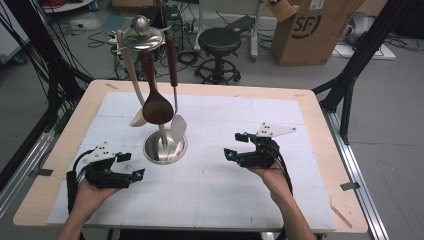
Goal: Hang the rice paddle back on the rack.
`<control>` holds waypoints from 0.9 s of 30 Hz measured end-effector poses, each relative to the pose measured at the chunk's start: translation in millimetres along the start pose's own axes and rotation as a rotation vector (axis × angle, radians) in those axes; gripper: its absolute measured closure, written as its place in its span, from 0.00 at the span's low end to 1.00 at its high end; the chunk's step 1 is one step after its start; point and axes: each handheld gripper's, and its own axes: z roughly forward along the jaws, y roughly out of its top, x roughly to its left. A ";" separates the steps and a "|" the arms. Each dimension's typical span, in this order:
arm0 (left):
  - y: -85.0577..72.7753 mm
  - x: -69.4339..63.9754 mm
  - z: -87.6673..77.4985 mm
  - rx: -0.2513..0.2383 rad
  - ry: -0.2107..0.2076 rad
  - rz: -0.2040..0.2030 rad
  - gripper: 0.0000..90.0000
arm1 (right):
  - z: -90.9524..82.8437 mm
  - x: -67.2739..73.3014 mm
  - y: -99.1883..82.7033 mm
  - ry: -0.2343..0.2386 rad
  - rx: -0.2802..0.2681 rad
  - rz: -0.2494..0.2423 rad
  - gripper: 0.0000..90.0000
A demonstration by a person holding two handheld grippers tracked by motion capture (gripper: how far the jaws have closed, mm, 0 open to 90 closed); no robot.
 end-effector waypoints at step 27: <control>0.8 -0.5 1.1 0.000 -0.001 -0.013 0.14 | -6.4 6.0 -39.5 -0.038 0.096 -0.011 0.13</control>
